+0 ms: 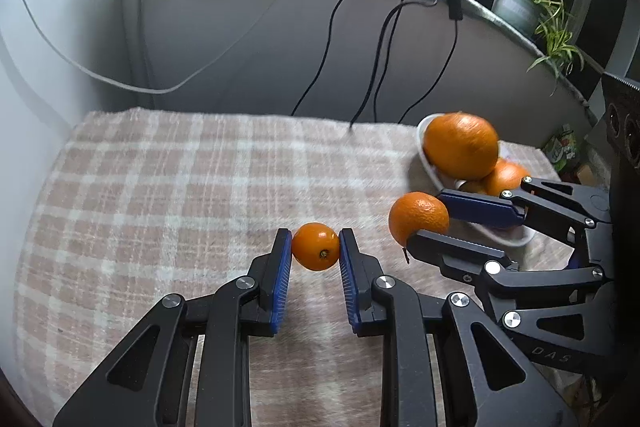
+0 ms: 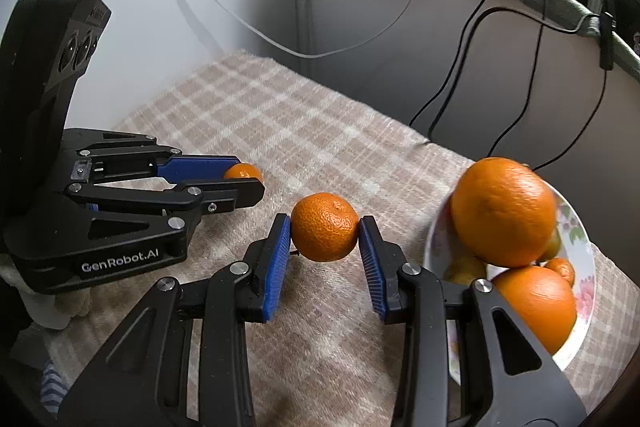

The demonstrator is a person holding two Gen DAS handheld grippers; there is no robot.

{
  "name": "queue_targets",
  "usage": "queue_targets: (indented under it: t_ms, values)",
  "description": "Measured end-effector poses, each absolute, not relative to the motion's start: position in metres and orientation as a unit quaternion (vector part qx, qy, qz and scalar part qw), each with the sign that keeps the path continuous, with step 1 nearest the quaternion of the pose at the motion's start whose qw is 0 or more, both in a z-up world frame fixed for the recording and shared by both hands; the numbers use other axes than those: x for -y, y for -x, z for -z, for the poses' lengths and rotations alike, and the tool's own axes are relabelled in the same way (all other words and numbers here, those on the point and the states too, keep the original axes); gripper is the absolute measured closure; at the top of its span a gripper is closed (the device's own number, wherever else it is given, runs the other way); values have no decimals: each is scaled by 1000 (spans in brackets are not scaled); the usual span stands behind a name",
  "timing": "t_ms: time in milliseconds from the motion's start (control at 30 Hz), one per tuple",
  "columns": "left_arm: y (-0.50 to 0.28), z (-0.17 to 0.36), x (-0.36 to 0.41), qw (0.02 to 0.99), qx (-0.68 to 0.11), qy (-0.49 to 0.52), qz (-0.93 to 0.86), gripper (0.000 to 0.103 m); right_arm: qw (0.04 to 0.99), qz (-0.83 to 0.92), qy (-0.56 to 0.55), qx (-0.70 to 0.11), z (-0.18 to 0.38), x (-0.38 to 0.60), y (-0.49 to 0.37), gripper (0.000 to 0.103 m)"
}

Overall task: Organize fruits
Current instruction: 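Lift and carry both tangerines back over the white plate with both tools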

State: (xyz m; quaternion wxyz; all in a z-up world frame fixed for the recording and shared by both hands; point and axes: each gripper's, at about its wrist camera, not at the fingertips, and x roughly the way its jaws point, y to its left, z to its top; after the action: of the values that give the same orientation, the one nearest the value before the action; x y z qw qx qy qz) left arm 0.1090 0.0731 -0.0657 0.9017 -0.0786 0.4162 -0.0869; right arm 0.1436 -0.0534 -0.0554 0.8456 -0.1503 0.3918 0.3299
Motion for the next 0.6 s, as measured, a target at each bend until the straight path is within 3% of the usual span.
queue_targets:
  t_ms: [600]
  values:
    - [-122,32,-13,910,-386,59,140,81,890,-273,88,-354,14,153,-152,66]
